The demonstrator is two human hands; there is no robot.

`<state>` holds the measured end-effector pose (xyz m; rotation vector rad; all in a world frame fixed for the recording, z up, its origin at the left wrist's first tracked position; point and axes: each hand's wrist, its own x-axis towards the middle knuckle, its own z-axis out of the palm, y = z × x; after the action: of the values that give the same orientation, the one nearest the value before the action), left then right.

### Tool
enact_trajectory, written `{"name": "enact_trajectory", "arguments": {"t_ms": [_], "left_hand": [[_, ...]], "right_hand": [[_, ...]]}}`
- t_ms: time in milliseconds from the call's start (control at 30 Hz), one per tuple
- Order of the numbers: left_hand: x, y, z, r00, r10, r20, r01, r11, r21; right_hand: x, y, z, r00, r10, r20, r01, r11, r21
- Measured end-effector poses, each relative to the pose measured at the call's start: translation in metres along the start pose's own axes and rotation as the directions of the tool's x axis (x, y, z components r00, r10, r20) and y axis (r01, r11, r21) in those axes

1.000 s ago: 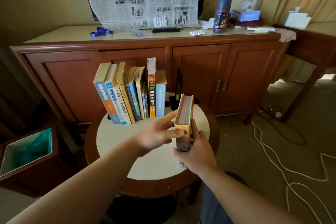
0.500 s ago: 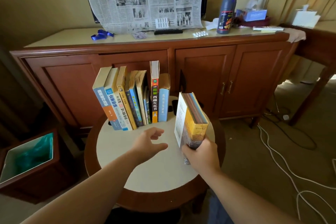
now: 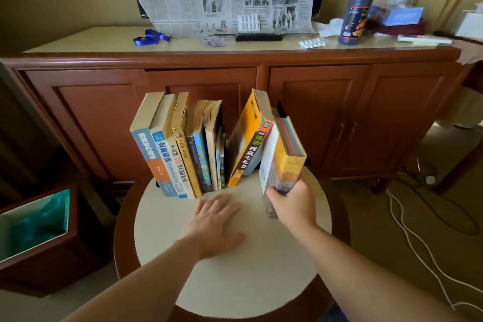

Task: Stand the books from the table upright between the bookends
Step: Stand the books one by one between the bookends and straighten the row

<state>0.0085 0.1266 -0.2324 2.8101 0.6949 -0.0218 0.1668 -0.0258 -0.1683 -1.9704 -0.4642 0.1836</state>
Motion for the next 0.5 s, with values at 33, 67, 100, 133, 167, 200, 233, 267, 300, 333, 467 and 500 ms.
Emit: {"name": "enact_trajectory", "arguments": {"t_ms": [33,67,100,133,167,200,233,267,300,333,467,500], "left_hand": [[0.000,0.000,0.001,1.000,0.001,-0.017,-0.001,1.000,0.008],[0.002,0.000,0.001,1.000,-0.004,-0.025,0.004,1.000,0.006],[0.003,0.001,-0.001,1.000,-0.010,-0.023,0.010,1.000,-0.003],[0.004,0.001,-0.003,1.000,-0.012,-0.015,0.012,1.000,-0.014],[0.004,0.001,-0.004,1.000,-0.013,-0.007,0.013,1.000,-0.026],[0.003,0.001,-0.006,1.000,-0.016,-0.001,0.016,0.999,-0.039],[0.003,0.001,-0.007,1.000,-0.020,0.005,0.020,0.998,-0.051],[0.002,0.002,-0.008,1.000,-0.023,0.007,0.024,0.998,-0.061],[0.003,0.004,-0.009,1.000,-0.028,0.006,0.028,0.997,-0.070],[0.004,0.006,-0.010,0.999,-0.037,0.006,0.038,0.996,-0.083],[0.015,0.020,-0.027,0.997,-0.048,-0.060,0.036,0.980,-0.197],[0.019,0.023,-0.035,0.993,-0.018,-0.113,-0.006,0.978,-0.207]], "right_hand": [[0.004,-0.001,-0.001,1.000,0.016,-0.005,-0.016,1.000,0.019],[0.008,-0.001,-0.001,1.000,0.021,-0.018,-0.021,0.999,0.025],[0.010,0.001,-0.001,0.999,0.019,-0.033,-0.018,1.000,0.018],[0.012,0.002,0.000,0.999,0.012,-0.044,-0.011,1.000,0.008],[0.012,0.002,0.001,0.999,0.007,-0.053,-0.007,1.000,-0.004],[0.013,0.003,0.002,0.998,0.001,-0.057,-0.002,1.000,-0.014],[0.013,0.004,0.003,0.998,-0.001,-0.057,-0.001,1.000,-0.018],[0.012,0.004,0.003,0.998,-0.004,-0.058,0.002,1.000,-0.020],[0.012,0.003,0.003,0.998,-0.009,-0.062,0.008,1.000,-0.021],[0.012,0.002,0.003,0.998,-0.013,-0.066,0.011,1.000,-0.024],[0.010,0.002,0.000,0.998,-0.023,-0.050,0.023,1.000,-0.013],[0.009,0.002,-0.001,0.999,-0.031,-0.043,0.030,0.999,-0.012]]}}
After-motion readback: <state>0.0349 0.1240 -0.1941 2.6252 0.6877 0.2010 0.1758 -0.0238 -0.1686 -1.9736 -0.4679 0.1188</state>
